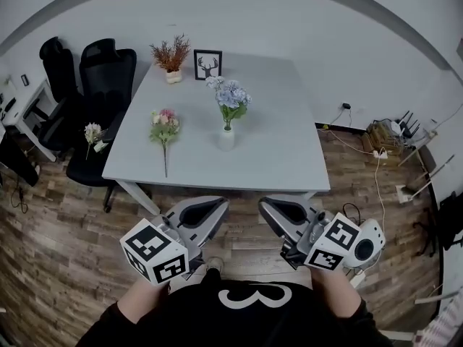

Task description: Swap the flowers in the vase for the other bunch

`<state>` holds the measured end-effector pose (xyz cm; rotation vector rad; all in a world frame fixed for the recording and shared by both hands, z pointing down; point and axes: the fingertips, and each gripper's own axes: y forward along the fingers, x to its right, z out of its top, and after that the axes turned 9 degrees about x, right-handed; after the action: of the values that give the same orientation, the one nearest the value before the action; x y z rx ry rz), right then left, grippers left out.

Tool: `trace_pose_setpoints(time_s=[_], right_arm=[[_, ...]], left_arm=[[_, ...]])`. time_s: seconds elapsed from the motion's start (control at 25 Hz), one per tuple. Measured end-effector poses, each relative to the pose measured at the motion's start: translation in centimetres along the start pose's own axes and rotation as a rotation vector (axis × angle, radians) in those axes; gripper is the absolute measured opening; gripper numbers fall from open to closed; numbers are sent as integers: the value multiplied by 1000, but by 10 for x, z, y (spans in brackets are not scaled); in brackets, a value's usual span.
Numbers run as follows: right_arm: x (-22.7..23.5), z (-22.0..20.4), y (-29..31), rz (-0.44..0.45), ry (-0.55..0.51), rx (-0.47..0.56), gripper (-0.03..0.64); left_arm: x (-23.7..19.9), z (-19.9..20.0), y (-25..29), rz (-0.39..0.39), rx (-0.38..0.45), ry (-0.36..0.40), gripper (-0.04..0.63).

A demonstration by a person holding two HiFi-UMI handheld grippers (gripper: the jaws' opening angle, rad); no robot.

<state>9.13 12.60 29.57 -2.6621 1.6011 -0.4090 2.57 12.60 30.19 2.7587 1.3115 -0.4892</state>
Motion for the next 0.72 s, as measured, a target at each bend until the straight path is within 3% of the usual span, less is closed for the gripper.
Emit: trace_pose_setpoints(time_s=[0.36, 0.72], right_arm=[[-40, -8, -68, 5, 41, -9, 8], [-62, -5, -86, 8, 20, 4, 6]], left_arm=[[85, -24, -14, -13, -12, 9, 11], [112, -24, -26, -18, -7, 28, 11]])
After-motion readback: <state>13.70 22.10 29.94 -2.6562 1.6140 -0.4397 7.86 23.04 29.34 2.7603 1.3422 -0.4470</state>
